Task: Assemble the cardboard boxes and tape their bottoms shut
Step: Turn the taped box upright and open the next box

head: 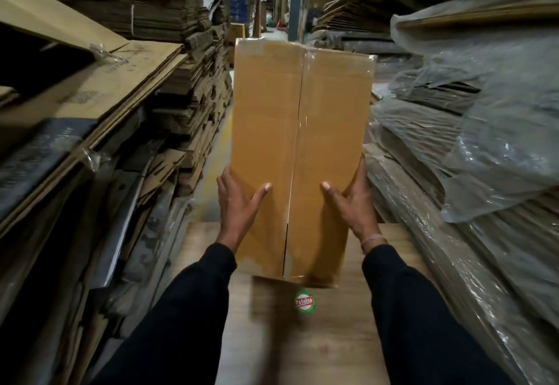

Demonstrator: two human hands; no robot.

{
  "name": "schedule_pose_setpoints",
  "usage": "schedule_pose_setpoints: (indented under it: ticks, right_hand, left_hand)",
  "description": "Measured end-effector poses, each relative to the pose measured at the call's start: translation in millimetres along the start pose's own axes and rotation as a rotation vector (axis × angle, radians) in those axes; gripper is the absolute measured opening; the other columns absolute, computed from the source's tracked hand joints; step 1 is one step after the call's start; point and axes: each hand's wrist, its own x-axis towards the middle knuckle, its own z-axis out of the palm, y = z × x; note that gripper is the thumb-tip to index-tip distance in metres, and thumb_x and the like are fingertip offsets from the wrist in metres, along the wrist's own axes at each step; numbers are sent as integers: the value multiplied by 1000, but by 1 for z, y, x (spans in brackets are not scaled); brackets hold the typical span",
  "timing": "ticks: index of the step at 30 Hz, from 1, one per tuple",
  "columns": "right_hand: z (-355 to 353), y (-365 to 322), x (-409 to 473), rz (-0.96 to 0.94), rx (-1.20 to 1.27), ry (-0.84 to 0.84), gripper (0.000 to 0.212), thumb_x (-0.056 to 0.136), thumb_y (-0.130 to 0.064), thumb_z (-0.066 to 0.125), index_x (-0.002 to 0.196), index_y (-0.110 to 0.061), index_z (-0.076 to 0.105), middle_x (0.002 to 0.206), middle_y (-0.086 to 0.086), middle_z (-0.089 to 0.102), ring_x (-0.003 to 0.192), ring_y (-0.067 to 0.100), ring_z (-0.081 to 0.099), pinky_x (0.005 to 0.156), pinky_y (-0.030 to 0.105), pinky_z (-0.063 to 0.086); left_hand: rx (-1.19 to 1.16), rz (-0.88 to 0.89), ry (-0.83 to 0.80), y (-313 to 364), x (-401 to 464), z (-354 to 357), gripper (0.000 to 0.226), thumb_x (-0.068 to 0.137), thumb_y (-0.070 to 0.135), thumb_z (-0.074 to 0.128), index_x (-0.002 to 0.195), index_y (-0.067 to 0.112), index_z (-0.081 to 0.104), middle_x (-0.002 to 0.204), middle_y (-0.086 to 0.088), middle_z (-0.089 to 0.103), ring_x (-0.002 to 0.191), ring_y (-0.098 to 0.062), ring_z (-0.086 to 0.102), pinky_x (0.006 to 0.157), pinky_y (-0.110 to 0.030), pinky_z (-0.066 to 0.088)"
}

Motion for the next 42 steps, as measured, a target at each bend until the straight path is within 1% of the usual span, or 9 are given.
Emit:
schedule_pose_setpoints:
  ticks: [5,9,17,24,28,35,37,40,42]
  right_hand:
    - [15,39,-36,146,-21,-34,106,93,-40,79,165,-47,1,168,3,35,152,28,39,124,62,34]
    - [24,64,-55,237,22,-82,99,90,-41,81,161,-48,12,162,3,45,148,30,44,120,64,39]
    - [13,-8,-43,9,182,14,90,87,-70,73,160,-47,26,152,-11,53,137,13,55,112,41,49]
    - [16,-9,-46,71,181,97,99,81,-83,68,162,-44,27,153,2,55,130,17,59,114,54,50]
    - [8,-7,-39,92,211,87,93,88,-76,65,164,-38,27,153,-3,56,138,15,56,118,49,46]
    - [-13,-6,-41,153,204,-111,103,79,-93,55,164,-47,19,168,-5,38,154,18,37,128,51,30]
    - [-23,-27,-38,181,292,-92,91,81,-99,36,158,-50,34,164,-3,43,151,24,40,123,58,32]
    - [-44,-64,-24,248,400,-133,84,83,-99,23,145,-53,56,146,-5,64,135,26,58,111,63,46]
    - [-53,-79,-18,282,386,-245,77,84,-96,35,138,-49,64,137,-5,71,128,26,64,107,61,49]
  left_hand:
    - [53,-90,-105,-33,-29,14,104,83,60,79,156,20,16,148,-5,29,136,-32,44,111,-56,47]
    - [-2,-159,-135,-40,-45,8,120,79,64,82,162,35,1,159,-6,20,140,-34,46,115,-54,46]
    - [-204,34,126,24,-7,-25,119,75,75,81,162,39,7,169,-2,28,151,-25,39,115,-54,47]
    - [-287,-30,196,43,-12,-14,101,75,79,78,149,37,24,163,-5,34,150,-19,35,120,-53,40]
    - [-435,56,106,51,-1,-21,80,83,60,82,136,27,33,134,-3,55,121,-19,63,96,-48,61]
    - [-404,-36,-6,35,8,-31,88,82,96,42,135,26,41,133,-1,58,119,-20,60,103,-60,53]
    - [-417,-151,-37,45,28,-53,98,78,102,29,149,37,46,149,-2,57,134,-24,57,110,-62,47]
    - [-323,-312,-295,77,51,-103,111,69,107,30,140,28,59,116,-4,72,93,-20,69,81,-41,55]
    - [-227,-335,-473,95,56,-120,108,67,107,38,134,27,64,109,-4,73,93,-22,68,78,-39,53]
